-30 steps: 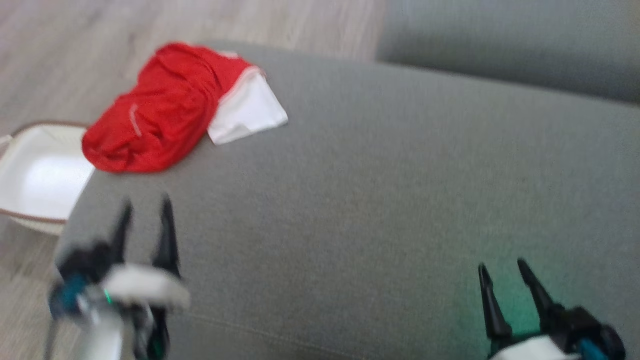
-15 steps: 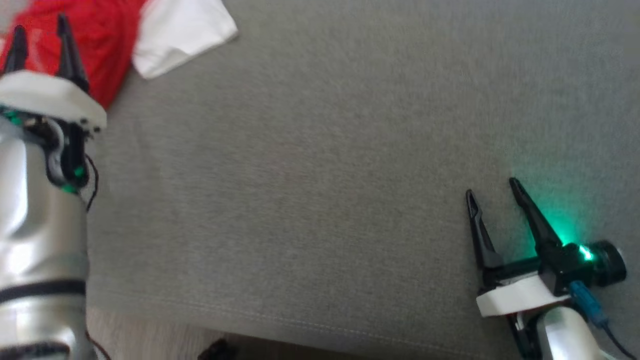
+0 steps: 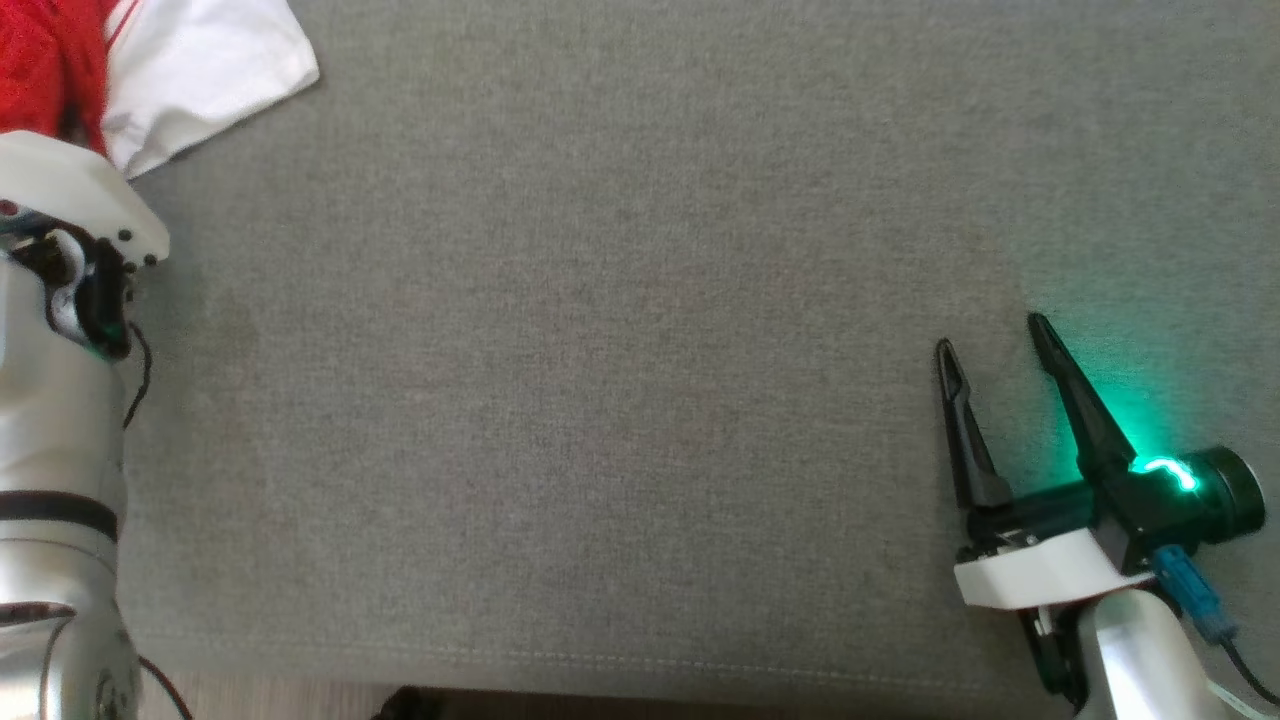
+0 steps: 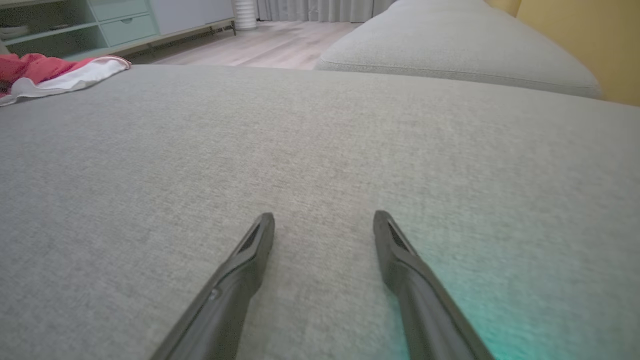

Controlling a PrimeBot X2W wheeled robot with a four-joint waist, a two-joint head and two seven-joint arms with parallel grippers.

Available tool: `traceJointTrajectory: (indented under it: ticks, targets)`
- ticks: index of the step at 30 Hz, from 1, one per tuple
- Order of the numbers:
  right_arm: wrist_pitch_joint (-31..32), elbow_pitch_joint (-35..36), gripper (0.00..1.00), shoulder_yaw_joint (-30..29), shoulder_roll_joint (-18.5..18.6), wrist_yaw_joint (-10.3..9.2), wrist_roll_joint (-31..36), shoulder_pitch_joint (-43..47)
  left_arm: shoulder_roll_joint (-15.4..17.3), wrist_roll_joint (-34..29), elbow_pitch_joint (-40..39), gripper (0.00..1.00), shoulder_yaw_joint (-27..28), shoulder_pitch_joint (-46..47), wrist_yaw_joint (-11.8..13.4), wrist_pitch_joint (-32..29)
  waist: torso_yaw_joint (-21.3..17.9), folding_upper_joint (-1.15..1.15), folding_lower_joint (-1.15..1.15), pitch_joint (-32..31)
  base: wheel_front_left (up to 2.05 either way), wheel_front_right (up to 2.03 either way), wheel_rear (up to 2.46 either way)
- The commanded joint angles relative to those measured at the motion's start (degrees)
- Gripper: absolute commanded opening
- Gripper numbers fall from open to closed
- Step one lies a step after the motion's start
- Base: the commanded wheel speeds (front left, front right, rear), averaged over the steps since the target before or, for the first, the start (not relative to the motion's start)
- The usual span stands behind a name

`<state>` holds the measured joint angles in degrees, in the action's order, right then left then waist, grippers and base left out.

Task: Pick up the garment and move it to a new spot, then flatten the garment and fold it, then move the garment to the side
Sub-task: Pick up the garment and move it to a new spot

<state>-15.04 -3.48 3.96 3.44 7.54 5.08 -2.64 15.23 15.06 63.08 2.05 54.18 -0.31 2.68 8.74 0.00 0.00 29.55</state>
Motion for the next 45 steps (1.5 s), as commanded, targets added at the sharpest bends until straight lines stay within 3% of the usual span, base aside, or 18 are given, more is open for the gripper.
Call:
traceJointTrajectory:
  ticks: [1,6,13,19,24,28,31,34,39,45]
  targets:
    - [0.21,0.46,1.0,1.04,0.11,-0.05,-0.3,1.78,4.18,0.13,-1.17,0.0,0.83,0.88,-0.24,1.14,-0.48,0.0,0.0,-1.64,0.0,0.0,0.0]
    - [0.12,-1.4,1.0,1.33,-0.26,-0.05,-1.56,2.83,3.69,-0.53,-3.54,0.0,-1.1,3.2,-2.96,5.26,-0.36,0.0,0.0,-6.32,0.0,0.0,0.0]
    - [0.06,-3.09,1.0,2.69,-0.53,-0.05,-5.59,4.03,-0.14,0.8,-15.24,0.0,-6.44,3.68,-6.75,1.79,-1.0,0.0,0.0,-13.79,0.0,0.0,0.0]
    - [0.05,-3.19,1.0,4.05,-0.55,-0.05,-9.82,5.16,-2.1,8.23,-39.22,0.0,-14.37,-4.01,-7.14,-9.71,-3.32,0.0,0.0,-18.93,0.0,0.0,0.0]
    - [0.04,-3.15,1.0,4.68,-0.56,-0.05,-11.09,5.73,-2.99,17.04,-62.13,0.0,-16.45,-12.12,-7.02,-20.65,-5.91,0.0,0.0,-20.91,0.0,0.0,0.0]
    - [0.04,-2.95,1.0,4.76,-0.56,-0.05,-11.49,5.65,-6.2,24.74,-76.02,0.0,-17.59,-17.41,-4.91,-27.68,-8.56,0.0,0.0,-20.93,0.0,0.0,0.0]
    - [0.04,-2.71,1.0,4.54,-0.56,-0.05,-11.9,5.24,-8.06,29.65,-82.06,0.0,-18.62,-20.18,-2.88,-31.69,-10.56,0.0,0.0,-20.22,0.0,0.0,0.0]
    - [0.04,-2.66,1.0,4.52,-0.56,-0.05,-12.41,4.66,-8.91,33.27,-82.85,0.0,-19.27,-22.17,-1.67,-34.08,-12.58,0.0,0.0,-19.32,0.0,0.0,0.0]
    - [0.04,-2.65,1.0,4.9,-0.56,-0.05,-13.08,3.89,-8.51,36.34,-75.94,0.0,-17.31,-23.35,-0.55,-35.15,-15.05,0.0,0.0,-18.04,0.0,0.0,0.0]
    - [0.04,-2.93,1.0,5.26,-0.56,-0.05,-13.55,3.06,-5.35,32.38,-55.24,0.0,-12.6,-20.91,-0.65,-28.18,-17.81,0.0,0.0,-16.94,0.0,0.0,0.0]
